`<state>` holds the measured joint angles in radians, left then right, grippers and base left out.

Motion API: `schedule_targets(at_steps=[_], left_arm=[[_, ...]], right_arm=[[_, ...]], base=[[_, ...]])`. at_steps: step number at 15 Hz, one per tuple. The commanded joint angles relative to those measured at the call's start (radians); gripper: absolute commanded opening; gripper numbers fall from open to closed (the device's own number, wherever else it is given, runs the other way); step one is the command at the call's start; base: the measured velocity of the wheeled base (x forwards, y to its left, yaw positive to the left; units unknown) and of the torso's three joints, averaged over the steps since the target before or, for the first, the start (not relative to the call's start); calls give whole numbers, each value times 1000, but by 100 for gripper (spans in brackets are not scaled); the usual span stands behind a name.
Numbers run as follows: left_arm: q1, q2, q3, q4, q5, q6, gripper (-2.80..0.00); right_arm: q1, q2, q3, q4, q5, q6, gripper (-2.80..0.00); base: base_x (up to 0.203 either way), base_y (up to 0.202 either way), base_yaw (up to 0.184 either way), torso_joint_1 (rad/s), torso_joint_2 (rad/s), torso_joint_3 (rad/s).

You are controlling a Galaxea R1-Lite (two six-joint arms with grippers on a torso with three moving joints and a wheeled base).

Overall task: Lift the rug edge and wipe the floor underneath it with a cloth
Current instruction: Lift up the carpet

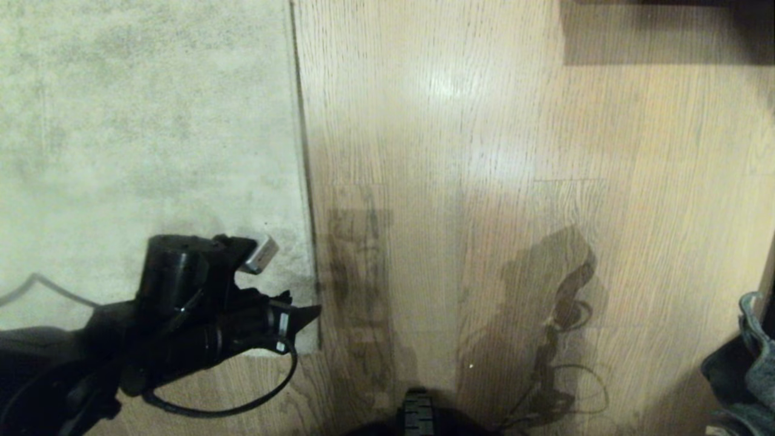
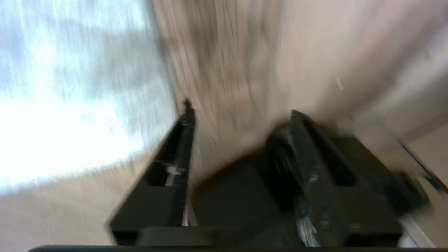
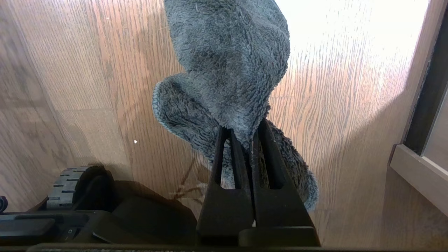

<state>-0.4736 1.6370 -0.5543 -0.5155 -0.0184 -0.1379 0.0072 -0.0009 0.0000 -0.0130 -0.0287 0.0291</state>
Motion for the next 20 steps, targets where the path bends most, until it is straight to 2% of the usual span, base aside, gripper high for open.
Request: schedule_targets(at_steps=[1,2,9,13,15,18,20], left_arm=[[-39,138,-120,15,112,2,0],[-58,149,-173,76,186,4,0],[-209,265,-587,640,554,-10,0],[-243,366,-799,827,697,-11,0],[-244,417,-871,869,779,-8,0],[-224,460,-963,936,815,-6,0],[-208,486,-1002,978,905,-4,0]], right_arm=[[0,1,0,-1,0,0,-280],[0,1,0,-1,0,0,-280],[0,1,0,-1,0,0,-280],[0,2,0,-1,0,0,-280],[0,1,0,-1,0,0,-280],[0,1,0,-1,0,0,-280],[0,1,0,-1,0,0,-280]], base=[[0,0,0,0,0,0],[0,0,0,0,0,0],[0,0,0,0,0,0],[0,0,0,0,0,0],[0,0,0,0,0,0],[0,0,0,0,0,0],[0,0,0,0,0,0]])
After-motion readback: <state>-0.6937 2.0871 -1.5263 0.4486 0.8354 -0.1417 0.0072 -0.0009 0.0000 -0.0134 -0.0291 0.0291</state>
